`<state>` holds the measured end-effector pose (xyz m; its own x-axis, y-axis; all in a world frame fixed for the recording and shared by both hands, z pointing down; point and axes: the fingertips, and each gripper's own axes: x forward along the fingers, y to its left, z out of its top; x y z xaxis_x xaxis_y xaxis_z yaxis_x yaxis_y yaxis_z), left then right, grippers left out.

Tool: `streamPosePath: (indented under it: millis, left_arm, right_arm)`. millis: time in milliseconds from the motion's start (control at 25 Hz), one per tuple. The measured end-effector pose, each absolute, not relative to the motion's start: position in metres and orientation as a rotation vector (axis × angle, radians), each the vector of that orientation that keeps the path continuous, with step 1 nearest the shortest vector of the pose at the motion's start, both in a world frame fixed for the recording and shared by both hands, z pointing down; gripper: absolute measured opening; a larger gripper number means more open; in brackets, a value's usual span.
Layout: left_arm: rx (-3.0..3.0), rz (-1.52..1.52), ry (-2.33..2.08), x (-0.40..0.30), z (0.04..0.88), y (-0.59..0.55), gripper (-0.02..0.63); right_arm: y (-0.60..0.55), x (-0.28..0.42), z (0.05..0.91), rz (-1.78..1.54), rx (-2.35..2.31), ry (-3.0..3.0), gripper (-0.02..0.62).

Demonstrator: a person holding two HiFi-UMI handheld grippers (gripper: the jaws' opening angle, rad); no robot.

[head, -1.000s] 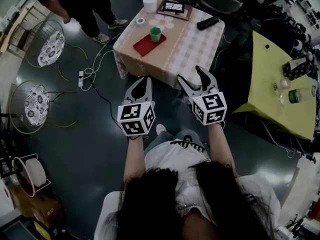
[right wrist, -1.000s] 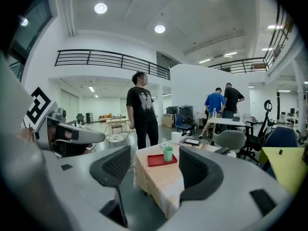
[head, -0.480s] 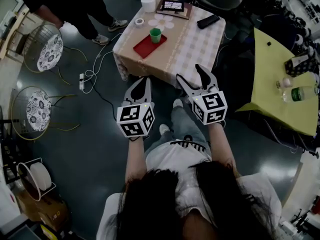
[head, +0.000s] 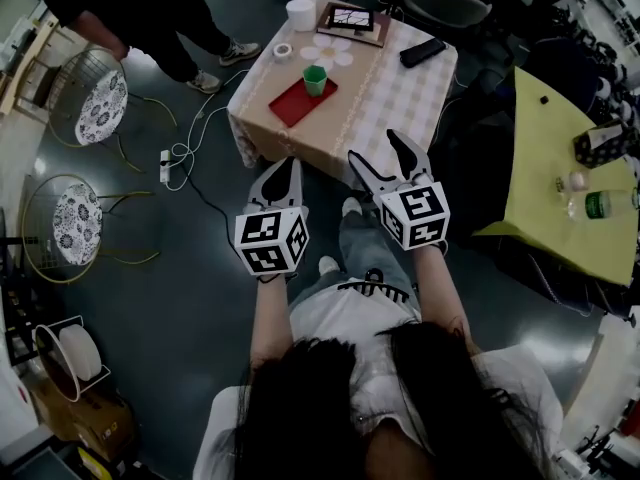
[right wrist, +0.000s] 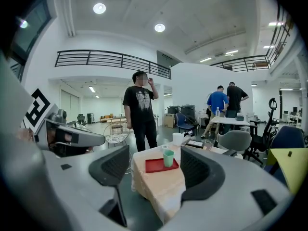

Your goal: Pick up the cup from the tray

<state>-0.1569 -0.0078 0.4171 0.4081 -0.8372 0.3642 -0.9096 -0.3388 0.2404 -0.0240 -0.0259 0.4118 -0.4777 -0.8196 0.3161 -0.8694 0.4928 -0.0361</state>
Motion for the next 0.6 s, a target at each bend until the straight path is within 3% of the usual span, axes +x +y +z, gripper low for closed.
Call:
streamPosePath:
  millis: [600]
  left_arm:
    - [2.182,0.255,-1.52,-0.161,0.438,-0.076,0.009]
  right_arm:
    - [-0.098,-0.025,0.43,0.316,1.369,-2.471,0.334]
